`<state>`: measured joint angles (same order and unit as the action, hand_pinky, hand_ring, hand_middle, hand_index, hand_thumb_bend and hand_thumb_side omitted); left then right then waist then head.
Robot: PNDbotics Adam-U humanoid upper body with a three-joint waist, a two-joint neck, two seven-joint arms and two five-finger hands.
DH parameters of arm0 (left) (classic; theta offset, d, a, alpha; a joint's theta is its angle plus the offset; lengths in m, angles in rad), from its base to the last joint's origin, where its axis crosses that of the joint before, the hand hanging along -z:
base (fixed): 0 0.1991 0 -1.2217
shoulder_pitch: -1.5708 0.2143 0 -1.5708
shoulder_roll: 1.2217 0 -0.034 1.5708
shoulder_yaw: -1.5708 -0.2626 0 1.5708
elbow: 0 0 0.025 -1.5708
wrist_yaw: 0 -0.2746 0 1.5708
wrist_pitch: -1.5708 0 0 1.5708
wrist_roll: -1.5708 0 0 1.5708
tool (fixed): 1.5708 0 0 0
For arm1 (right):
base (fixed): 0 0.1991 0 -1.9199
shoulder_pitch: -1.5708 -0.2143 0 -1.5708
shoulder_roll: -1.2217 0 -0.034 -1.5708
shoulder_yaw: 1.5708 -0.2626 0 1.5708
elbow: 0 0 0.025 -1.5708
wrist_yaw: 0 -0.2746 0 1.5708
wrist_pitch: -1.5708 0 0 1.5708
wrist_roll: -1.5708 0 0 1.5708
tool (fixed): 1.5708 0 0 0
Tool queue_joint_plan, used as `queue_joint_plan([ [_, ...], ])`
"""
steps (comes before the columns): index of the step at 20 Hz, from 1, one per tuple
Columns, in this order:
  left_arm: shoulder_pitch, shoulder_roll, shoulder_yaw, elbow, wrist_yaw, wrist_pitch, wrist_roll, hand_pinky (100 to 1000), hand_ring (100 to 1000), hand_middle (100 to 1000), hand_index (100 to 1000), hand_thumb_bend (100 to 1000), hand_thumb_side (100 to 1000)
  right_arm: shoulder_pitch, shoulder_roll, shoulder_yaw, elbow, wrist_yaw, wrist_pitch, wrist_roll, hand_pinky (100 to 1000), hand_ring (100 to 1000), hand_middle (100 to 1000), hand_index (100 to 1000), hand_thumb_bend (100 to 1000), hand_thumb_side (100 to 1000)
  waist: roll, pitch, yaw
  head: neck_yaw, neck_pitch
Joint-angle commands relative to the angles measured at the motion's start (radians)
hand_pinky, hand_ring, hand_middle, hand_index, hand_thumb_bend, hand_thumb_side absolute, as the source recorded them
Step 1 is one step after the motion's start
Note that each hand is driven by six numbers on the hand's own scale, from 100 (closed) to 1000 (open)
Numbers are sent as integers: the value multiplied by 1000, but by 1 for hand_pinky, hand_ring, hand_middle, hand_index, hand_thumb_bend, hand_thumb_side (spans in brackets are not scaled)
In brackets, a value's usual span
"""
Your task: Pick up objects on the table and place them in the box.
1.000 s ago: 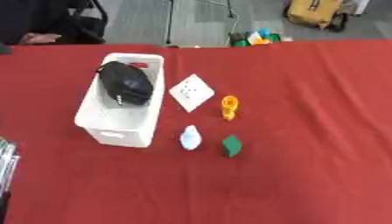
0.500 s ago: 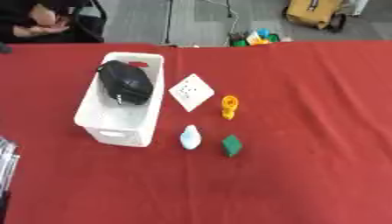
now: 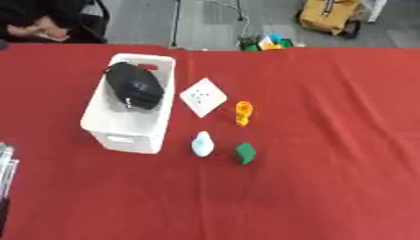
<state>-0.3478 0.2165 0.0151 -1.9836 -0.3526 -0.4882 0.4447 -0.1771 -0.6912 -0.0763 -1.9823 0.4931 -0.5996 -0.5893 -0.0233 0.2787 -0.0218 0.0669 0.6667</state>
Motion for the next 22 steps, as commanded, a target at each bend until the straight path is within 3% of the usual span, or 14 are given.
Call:
queue_joint_plan([
  [1, 0, 49, -6, -16, 1, 2, -9, 455, 813, 809, 917, 116, 1000, 31, -87, 32, -18, 37, -30, -5, 772, 765, 770, 855, 436, 1000, -26, -24, -6, 8, 9],
  [6, 7, 65, -18, -16, 7, 4, -20, 453, 813, 808, 916, 115, 1000, 120, -205, 126, -18, 109, -9, 66, 834, 840, 815, 871, 446, 1000, -46, -36, 1, -4, 23],
  [7, 8, 67, -19, -16, 8, 4, -22, 454, 813, 808, 916, 114, 1000, 121, -227, 134, -18, 123, 1, 80, 870, 887, 841, 874, 428, 1000, -48, -37, 1, -6, 23],
  [11, 9, 73, -25, -16, 15, 4, -30, 452, 813, 807, 914, 113, 1000, 103, -321, 185, -18, 180, 54, 137, 889, 922, 858, 872, 429, 1000, -50, -43, -2, -14, 27],
  [18, 8, 65, -30, -16, 25, 3, -38, 450, 813, 807, 914, 113, 1000, 69, -477, 256, -18, 277, 150, 234, 893, 937, 858, 860, 413, 961, -40, -43, 1, -28, 27],
  [22, 4, 51, -31, -16, 32, 2, -42, 448, 813, 807, 914, 113, 1000, 58, -571, 279, -18, 331, 203, 291, 858, 905, 834, 867, 475, 963, -26, -39, 9, -39, 33],
])
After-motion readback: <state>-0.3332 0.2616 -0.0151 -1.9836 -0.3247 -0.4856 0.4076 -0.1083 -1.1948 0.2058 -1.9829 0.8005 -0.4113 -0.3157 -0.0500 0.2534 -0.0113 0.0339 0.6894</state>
